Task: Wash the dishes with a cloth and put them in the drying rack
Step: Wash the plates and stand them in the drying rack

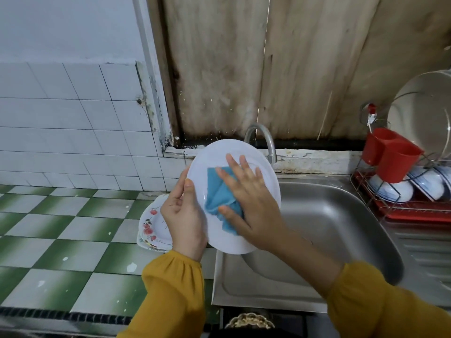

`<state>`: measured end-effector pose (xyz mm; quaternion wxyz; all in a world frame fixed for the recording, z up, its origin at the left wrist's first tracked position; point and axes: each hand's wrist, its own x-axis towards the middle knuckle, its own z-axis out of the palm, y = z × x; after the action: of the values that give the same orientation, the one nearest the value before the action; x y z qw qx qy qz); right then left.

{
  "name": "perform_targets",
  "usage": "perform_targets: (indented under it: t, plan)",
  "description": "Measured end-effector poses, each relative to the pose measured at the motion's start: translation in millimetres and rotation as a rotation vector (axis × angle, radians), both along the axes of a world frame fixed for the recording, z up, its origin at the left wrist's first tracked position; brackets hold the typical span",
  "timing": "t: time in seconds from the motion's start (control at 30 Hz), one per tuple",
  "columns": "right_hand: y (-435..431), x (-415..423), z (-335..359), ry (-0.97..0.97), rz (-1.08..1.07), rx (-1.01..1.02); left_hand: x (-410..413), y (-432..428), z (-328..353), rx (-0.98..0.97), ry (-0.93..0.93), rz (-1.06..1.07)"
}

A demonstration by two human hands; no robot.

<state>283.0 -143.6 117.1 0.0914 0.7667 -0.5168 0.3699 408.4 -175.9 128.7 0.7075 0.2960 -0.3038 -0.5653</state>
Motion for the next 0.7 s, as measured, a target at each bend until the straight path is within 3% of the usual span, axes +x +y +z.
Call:
perform_targets:
  t: [0.07,0.17,0.2,0.27,0.37,0.4,0.43,0.53,0.57,0.63,0.7]
  plan:
    - [-10.8,-21.7,-4.1,-0.196,-0.14,0.049,3.4,0.7,-0.5,0.013,-0.026,-0.004]
    - [-33.1,-40.3,14.4,-0.703,-0.39,0.171,3.1,0.9,-1.6,-0.01,-0.128,-0.03]
    - [-36.1,-36.0,23.1,-0.759,-0.413,0.188,1.7,1.0,-1.9,-0.028,-0.157,-0.044]
    - [-30.9,-17.7,32.3,-0.601,-0.351,0.076,-2.9,2.3,0.7,-0.053,-0.19,-0.069]
    - [-12.3,3.4,23.9,-0.085,-0.044,-0.072,-5.7,4.3,4.4,-0.059,-0.152,-0.091]
    - [-13.9,-2.1,21.5,-0.001,-0.009,-0.076,-4.4,3.9,4.1,-0.062,-0.148,-0.097]
    - [-18.9,-11.0,22.8,-0.041,-0.028,-0.082,-3.2,3.7,4.2,-0.07,-0.165,-0.097]
    - [-39.8,-36.6,43.2,-0.686,-0.266,0.002,-3.4,7.1,4.1,-0.104,-0.231,-0.091]
    - [-44.5,-35.3,49.5,-0.811,-0.364,0.065,-4.6,9.1,5.4,-0.127,-0.258,-0.086]
    - [-39.7,-14.6,48.6,-0.713,-0.411,0.031,-6.4,10.7,9.6,-0.17,-0.306,-0.077]
    - [-26.3,10.6,35.4,-0.384,-0.272,-0.117,-5.4,7.6,11.1,-0.185,-0.302,-0.074]
